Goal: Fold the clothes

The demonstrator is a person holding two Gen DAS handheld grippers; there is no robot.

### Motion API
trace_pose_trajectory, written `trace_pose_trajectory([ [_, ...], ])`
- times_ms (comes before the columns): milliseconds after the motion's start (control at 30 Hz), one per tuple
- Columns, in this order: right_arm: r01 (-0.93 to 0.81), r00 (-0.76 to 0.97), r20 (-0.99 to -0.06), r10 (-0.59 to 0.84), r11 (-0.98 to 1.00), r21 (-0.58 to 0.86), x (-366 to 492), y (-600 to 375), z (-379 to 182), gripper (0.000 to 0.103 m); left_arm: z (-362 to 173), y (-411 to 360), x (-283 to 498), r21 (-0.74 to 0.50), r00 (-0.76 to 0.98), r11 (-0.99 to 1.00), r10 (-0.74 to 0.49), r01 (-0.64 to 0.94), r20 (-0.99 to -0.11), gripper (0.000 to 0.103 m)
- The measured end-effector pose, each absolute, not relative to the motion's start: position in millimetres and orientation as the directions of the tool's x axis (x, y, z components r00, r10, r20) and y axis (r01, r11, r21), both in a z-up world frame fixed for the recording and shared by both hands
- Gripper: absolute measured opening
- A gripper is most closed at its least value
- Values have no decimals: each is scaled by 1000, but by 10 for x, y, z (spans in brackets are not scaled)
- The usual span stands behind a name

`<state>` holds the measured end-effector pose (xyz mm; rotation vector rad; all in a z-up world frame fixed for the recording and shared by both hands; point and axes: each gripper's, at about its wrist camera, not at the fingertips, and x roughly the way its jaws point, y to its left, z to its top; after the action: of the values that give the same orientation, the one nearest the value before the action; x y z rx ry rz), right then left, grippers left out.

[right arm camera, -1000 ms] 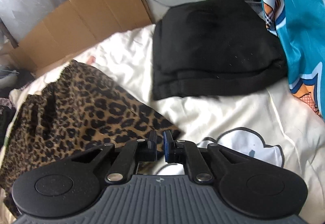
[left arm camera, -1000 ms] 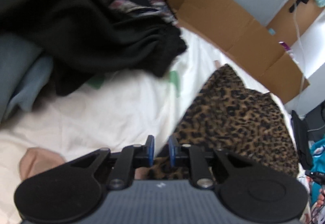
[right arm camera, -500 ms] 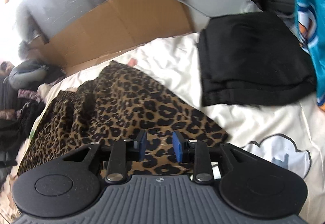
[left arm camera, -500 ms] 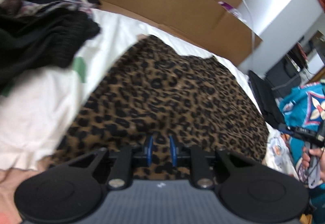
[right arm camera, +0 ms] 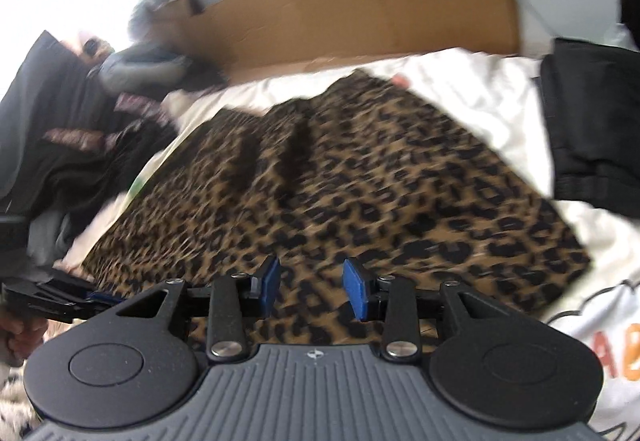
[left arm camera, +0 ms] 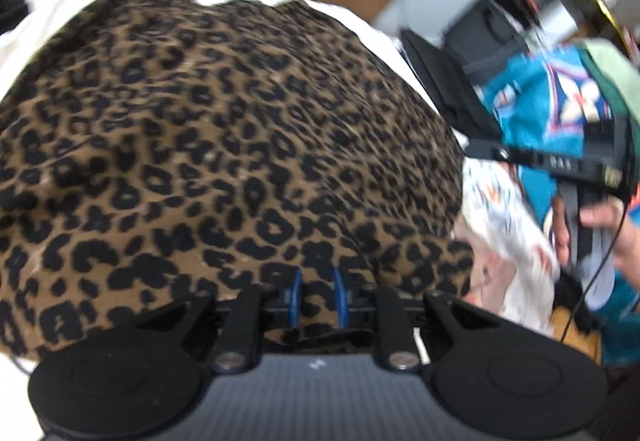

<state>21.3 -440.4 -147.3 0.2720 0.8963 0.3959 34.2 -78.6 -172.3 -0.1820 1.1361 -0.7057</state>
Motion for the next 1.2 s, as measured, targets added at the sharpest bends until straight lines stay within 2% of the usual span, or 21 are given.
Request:
trace_pose_trajectory([
  [567,-321,396,-780,485,869,378,26,-3804,-1771,43,-1924,-1109,147,-492,106,713,-614,500,-782,18],
  [733,-367,319,-816,482,857,363,-37,-3701,-1853,43,-1766,-1085,195,-500,122,702,-633,508,-765,18],
  [933,-368,349,-781,518,842,395,54,-3740,-1669,43,-1571,-980,429,-458,226,721,-633,521,-740,18],
  [1133,-393,377,-766,520,839,376,275,-3520,-1674,43,-1740,-1044,743,-450,290,773,-601,447,-745,18],
  [1200,-387,363,-771,524,837,387,327,-3433,-1727,43,-1791,-1112,738,-414,277,787,-569,458,-774,14],
])
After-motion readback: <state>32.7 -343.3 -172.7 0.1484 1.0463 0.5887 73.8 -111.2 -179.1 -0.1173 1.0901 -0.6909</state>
